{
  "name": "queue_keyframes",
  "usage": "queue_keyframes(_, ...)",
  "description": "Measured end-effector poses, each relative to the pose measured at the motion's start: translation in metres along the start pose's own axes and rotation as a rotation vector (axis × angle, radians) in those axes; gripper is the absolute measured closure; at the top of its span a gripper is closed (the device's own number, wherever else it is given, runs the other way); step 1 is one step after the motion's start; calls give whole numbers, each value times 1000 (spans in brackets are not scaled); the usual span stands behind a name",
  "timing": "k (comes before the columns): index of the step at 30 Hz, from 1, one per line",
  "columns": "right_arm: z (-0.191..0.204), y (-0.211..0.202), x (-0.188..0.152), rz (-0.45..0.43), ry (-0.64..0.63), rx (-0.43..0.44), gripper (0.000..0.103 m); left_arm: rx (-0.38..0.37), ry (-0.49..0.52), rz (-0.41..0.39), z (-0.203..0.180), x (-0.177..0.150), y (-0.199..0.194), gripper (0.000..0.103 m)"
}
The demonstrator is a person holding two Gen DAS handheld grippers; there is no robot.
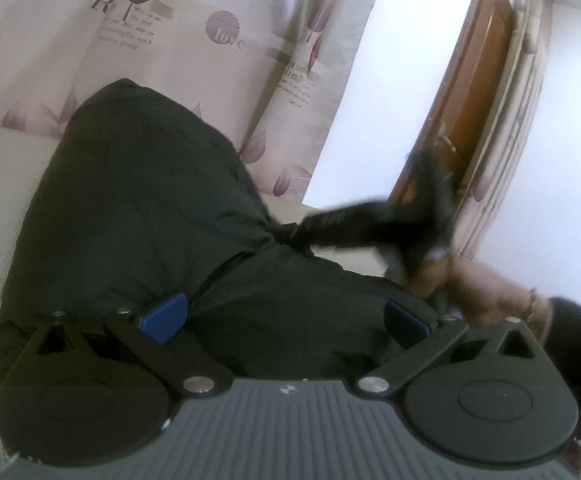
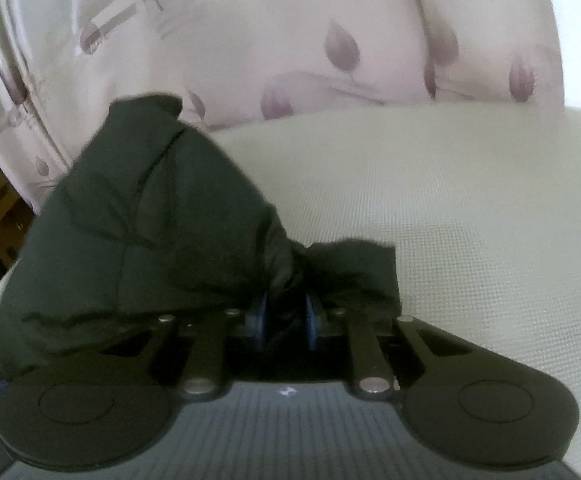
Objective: Fold large clothes
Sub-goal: 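Press the folded jacket flat with the left gripper while the right gripper releases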
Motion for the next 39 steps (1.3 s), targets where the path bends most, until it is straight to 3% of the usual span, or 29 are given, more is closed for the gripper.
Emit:
queue_keyframes(2, 18, -19, 17, -61, -55, 2, 82, 4, 3, -4, -1, 0, 1, 0)
queue_keyframes(6, 94, -49, 51, -129, -218, 105, 81, 15, 10, 2, -2, 1, 3, 0)
queue_keyframes(9, 145, -37, 59, -86, -358, 151, 80, 15, -9, 25, -1, 5, 3, 0)
queue_keyframes(12, 170, 1, 60, -6, -438, 138, 80, 32, -10, 49, -1, 6, 5, 0)
queue_keyframes(15, 170, 38, 55, 92, -437, 112, 80, 60, 9, 75, -4, 7, 8, 0)
queue_keyframes(22, 154, 74, 50, 202, -392, 60, 81, 109, 43, 118, -7, 8, 13, 0)
queue_keyframes(27, 140, 91, 38, 242, -359, 54, 81, 128, 63, 129, -8, 6, 14, 0)
queue_keyframes(39, 141, 125, 24, 304, -446, -45, 81, 152, 103, 146, -16, 10, 19, 0)
Point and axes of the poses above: each gripper's, at about its wrist camera, not at the fingertips, and y roughly the way its jaws point, z to its left, x to its top, the point moved 7 cm from there along y, roughly the way its jaws point, and after that the axes turned 9 degrees about x, right-handed, at the moved point
